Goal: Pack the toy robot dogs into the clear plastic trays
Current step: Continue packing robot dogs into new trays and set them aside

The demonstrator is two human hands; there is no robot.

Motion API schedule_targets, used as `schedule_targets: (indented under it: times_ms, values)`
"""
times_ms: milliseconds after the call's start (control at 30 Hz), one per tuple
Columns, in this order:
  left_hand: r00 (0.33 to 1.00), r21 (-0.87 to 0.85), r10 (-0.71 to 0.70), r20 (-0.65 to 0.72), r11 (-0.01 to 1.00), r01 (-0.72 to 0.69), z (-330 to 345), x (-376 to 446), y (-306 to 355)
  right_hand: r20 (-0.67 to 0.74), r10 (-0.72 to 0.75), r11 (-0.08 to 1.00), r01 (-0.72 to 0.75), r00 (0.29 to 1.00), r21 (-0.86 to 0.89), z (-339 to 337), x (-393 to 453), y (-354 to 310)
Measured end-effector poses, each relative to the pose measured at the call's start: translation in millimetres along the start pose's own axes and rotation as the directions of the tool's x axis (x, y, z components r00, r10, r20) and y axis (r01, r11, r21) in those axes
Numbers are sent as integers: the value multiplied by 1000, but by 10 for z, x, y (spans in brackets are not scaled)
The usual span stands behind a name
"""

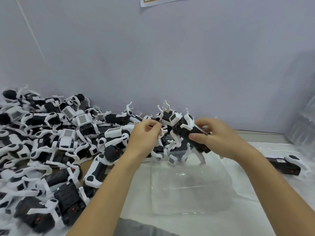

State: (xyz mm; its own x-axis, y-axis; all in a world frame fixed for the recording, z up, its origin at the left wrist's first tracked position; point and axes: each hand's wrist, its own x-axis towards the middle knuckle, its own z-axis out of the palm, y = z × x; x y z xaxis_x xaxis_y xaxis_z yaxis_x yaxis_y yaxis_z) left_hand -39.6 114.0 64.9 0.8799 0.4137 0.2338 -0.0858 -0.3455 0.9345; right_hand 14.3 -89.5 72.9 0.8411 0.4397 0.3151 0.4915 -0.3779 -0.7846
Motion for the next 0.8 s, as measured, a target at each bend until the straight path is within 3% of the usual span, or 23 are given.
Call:
schedule_targets:
  times_ms: [100, 233, 333, 600, 800]
  values:
    - [998, 31, -63, -17, 997, 64, -8, -118, -196, 46, 12, 1000, -11, 999, -25, 27, 2, 35]
    - [987, -108, -127, -97, 987, 116, 101, -281, -466, 103, 9, 999, -4, 995, -49, 54, 2, 62]
    - [974, -187, -223, -45, 959, 212, 171, -294, -594, 114, 8, 999, -4, 993, -36, 60, -3, 80]
    - [960, -353, -272, 72, 893, 280, 153, -272, -653, -88, -105, 993, 109, 991, 41, 128, -11, -10]
    - [962, -387, -264, 76, 881, 272, 168, -289, -650, -55, -115, 989, 120, 992, 90, 223, 2, 14]
